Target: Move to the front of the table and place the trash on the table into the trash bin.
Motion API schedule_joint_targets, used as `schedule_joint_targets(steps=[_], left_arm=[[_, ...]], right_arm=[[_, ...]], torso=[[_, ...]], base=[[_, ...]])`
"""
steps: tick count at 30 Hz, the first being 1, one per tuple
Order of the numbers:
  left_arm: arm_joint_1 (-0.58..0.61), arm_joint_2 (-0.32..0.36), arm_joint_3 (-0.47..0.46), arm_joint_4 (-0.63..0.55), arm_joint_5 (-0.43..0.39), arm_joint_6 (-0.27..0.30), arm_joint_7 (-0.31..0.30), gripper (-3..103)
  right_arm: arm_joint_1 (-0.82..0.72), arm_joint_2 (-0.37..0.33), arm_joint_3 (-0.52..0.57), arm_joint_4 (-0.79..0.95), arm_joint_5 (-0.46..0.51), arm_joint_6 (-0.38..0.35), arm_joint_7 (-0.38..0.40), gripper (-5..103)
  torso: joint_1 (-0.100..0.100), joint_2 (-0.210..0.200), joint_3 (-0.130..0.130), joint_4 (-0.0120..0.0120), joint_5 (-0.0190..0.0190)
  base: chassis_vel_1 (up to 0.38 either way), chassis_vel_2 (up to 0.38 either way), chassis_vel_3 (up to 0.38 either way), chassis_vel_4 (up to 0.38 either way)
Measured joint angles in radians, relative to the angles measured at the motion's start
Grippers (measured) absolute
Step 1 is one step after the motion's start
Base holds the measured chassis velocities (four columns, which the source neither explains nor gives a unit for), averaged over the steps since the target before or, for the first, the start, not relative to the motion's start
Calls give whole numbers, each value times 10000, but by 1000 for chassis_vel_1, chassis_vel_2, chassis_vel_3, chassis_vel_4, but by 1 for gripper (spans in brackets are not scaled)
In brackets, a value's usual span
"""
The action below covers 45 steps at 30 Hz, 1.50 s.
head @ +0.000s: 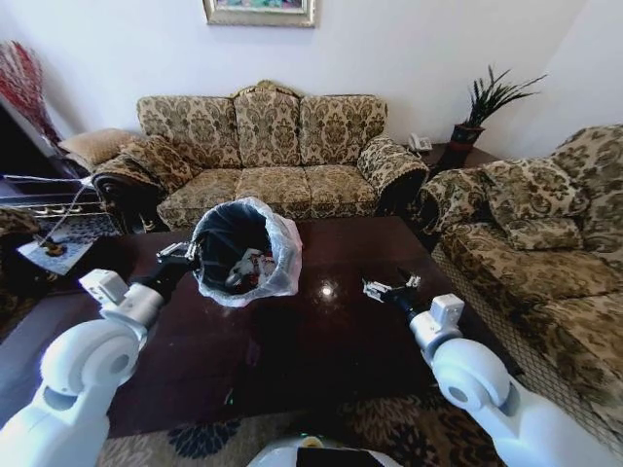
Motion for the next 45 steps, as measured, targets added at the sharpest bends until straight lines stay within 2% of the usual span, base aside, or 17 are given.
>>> schedule_joint_targets(steps=[8,10,22,31,36,40,45], left_arm=[[387,827,-853,97,-763,-25,-200,3],[434,949,-852,78,-854,-25,-234,3],[808,975,-1035,53,-837,15,-188,3],[1011,976,-1233,26,-798,-42,-230,3],[1036,900,-1157,8,-656,-137,-267,3],[1037,758,-968,-97,-552,-142,-259,3],[1049,702,-911,-192,-531,-143,-258,3]], right_arm=[[-476,344,174,224,-570,45,-191,100],[-664,447,303,292,-717,69,-252,100],[-828,676,244,118,-1305,421,-606,100],[-581,793,-167,-53,-1503,456,-719,100],[-541,792,-232,-68,-1528,442,-727,100],[-572,848,-247,-110,-1604,518,-774,100],[-560,888,-276,-122,-1630,491,-793,100]], torso=[[-10,3,-4,3,2],[-9,3,-3,-5,0],[-11,3,-5,1,2],[6,-2,3,-2,0],[0,-1,1,7,0],[-7,0,-3,-6,2],[-5,0,-2,-3,4]], base=[[242,-237,-215,229],[221,-208,-237,197],[189,-153,-158,186],[63,57,59,53],[66,71,72,72],[41,-37,-13,28],[0,0,0,0]])
